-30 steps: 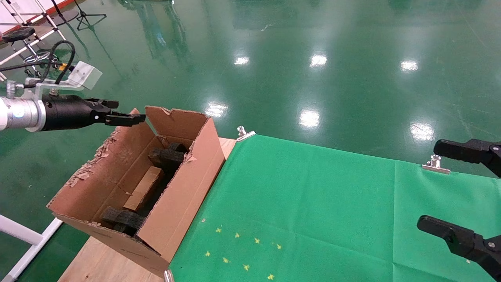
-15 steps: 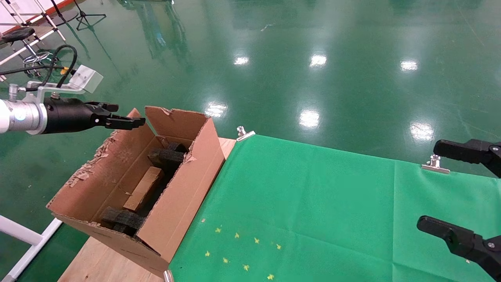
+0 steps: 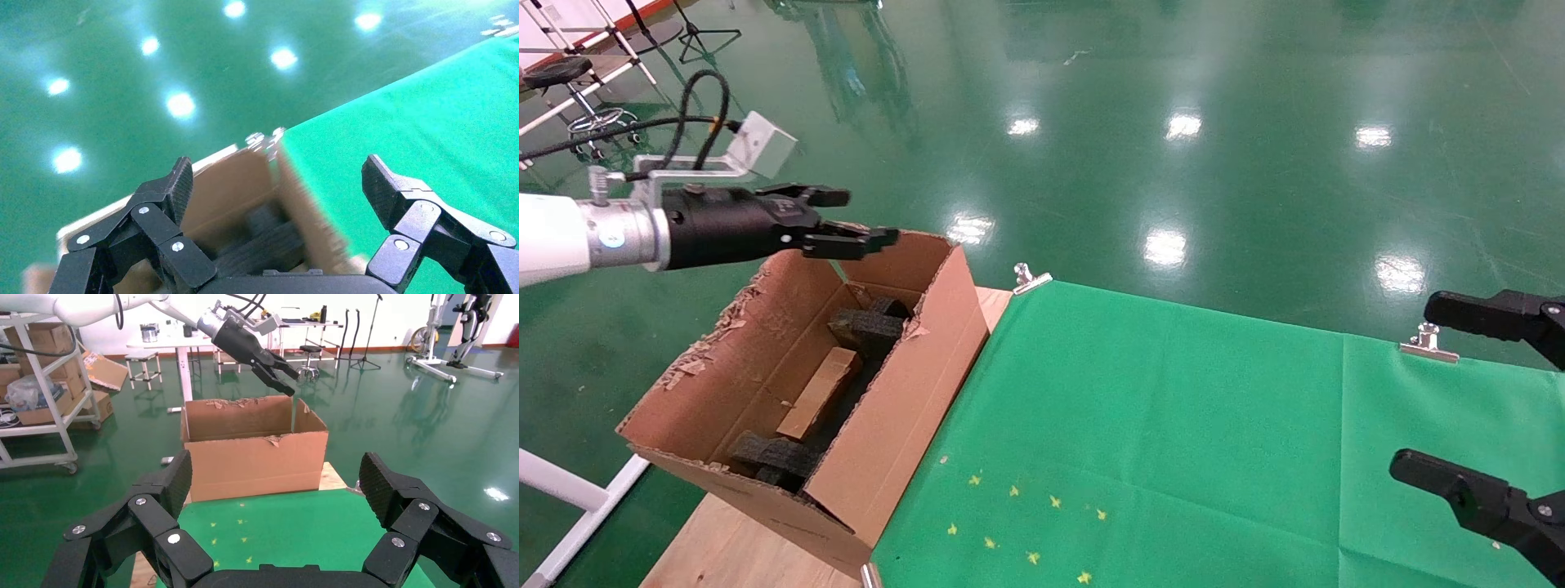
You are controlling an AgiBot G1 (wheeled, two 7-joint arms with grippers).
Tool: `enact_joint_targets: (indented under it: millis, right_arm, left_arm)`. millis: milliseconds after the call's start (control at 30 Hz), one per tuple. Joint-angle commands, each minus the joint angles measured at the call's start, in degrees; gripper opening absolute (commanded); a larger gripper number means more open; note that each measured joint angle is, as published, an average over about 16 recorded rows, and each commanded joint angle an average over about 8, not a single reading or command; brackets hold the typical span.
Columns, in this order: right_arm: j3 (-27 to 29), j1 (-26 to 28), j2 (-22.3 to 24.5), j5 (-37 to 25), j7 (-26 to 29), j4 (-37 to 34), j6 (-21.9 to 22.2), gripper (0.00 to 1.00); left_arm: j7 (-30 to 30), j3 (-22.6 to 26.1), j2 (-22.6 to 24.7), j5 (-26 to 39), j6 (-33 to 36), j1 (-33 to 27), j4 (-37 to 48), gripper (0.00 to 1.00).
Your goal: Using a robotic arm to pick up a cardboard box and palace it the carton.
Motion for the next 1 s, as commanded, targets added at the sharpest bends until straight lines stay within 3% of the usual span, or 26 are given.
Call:
enact_joint_targets:
  millis: [33,1000]
  right_arm:
    - [0.0,0.0,0.0,0.0,0.0,0.0,0.0,1.0]
    - [0.0,0.0,0.0,0.0,0.0,0.0,0.0,1.0]
  left_arm:
    - [0.2,-0.4,0.0,-1.9,0.7,1.3,-2.0,1.0]
    - [2.9,-6.7,-0.6,-29.4,11.0,20.7,-30.6,1.0]
